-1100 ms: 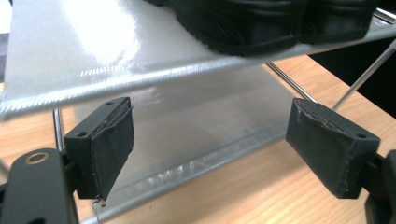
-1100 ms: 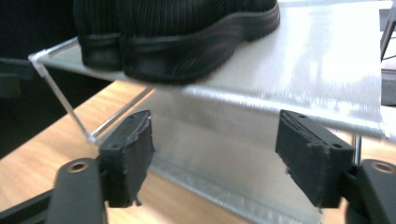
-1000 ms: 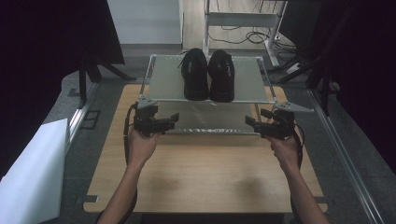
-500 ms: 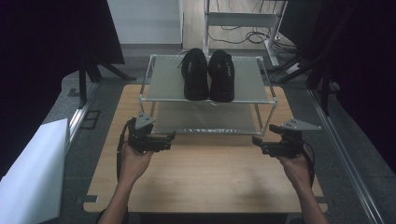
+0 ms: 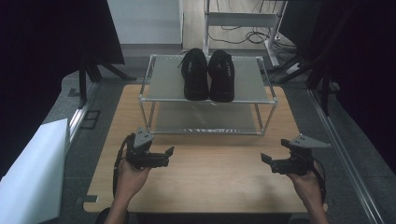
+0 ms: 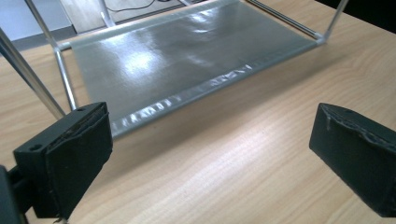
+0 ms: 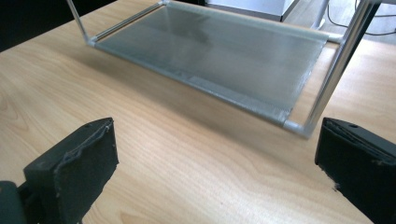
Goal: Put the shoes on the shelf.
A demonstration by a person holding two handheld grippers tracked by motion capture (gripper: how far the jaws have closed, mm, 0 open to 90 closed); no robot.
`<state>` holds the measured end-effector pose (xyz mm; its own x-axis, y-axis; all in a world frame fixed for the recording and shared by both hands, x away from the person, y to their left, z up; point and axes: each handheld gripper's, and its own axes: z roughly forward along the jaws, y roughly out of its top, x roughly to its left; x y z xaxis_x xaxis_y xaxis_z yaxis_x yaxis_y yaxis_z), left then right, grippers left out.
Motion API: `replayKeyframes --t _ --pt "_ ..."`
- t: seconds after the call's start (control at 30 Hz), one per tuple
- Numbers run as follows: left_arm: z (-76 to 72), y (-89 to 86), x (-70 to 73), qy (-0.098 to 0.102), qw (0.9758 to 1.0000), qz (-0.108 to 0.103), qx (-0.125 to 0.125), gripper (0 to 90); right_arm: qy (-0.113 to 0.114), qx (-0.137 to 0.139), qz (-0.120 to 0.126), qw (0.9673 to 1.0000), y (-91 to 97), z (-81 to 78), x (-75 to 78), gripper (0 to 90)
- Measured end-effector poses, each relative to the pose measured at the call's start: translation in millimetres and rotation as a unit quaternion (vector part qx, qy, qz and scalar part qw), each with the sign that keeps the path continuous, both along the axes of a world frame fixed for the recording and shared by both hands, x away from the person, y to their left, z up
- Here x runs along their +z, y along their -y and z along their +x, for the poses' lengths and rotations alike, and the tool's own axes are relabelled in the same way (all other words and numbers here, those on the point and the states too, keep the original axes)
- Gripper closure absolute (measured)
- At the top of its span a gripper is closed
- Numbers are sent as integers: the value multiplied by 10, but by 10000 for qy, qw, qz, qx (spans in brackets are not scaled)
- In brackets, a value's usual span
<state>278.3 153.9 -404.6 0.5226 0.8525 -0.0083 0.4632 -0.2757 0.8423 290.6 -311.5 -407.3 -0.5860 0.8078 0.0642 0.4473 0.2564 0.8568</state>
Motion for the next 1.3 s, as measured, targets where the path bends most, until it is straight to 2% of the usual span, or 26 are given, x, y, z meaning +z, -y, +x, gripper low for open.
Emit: replayKeyframes --t 0.23,0.27,0.3,0.37,0.43,0.5,0.53,0.57,0.77,0.8,0.9,1.0,1.1,1.13,1.17,1.3 --pt "-98 -13 -270 3 9999 -74 -76 0 -4 7 -27 10000 -66 -94 -262 0" --pt "-108 -12 -310 -16 9999 -73 -72 0 -4 7 -27 10000 -66 -94 -262 0" --pt "-116 -9 -353 -23 10000 -66 -66 0 -35 26 -20 10000 -102 -98 -341 0" --pt "-131 0 -438 -84 10000 -27 -40 0 -57 32 -36 10000 -120 -97 -380 0" --pt "-143 7 -529 -140 9999 -4 -19 0 -110 64 -136 9998 -177 -92 -492 0" --pt "-155 17 -621 -204 9998 18 13 0 -126 77 -134 9998 -206 -98 -566 0" --pt "-158 23 -660 -261 9996 44 10 0 -126 77 -134 9998 -206 -98 -566 0" --pt "-159 30 -698 -297 9995 70 3 0 -201 123 -149 9996 -235 -100 -640 0" --pt "-159 92 -872 -528 9983 241 -34 0 -357 204 -298 9987 -302 -103 -807 0" --pt "-160 109 -898 -576 9979 282 -60 0 -444 220 -411 9979 -324 -104 -860 0" --pt "-157 168 -972 -713 9963 466 -139 0 -483 270 -545 9970 -346 -108 -904 0" --pt "-149 214 -1029 -845 9944 612 -168 0 -617 332 -633 9955 -371 -109 -966 0" --pt "-146 250 -1068 -936 9923 790 -208 0 -732 415 -823 9931 -401 -105 -1016 0" --pt "-144 258 -1078 -956 9918 822 -218 0 -823 449 -891 9916 -419 -100 -1046 0" --pt "-142 264 -1088 -979 9914 838 -224 0 -823 449 -891 9916 -419 -100 -1046 0" --pt "-135 282 -1113 -1024 9906 874 -240 0 -948 481 -1093 9883 -455 -96 -1106 0"
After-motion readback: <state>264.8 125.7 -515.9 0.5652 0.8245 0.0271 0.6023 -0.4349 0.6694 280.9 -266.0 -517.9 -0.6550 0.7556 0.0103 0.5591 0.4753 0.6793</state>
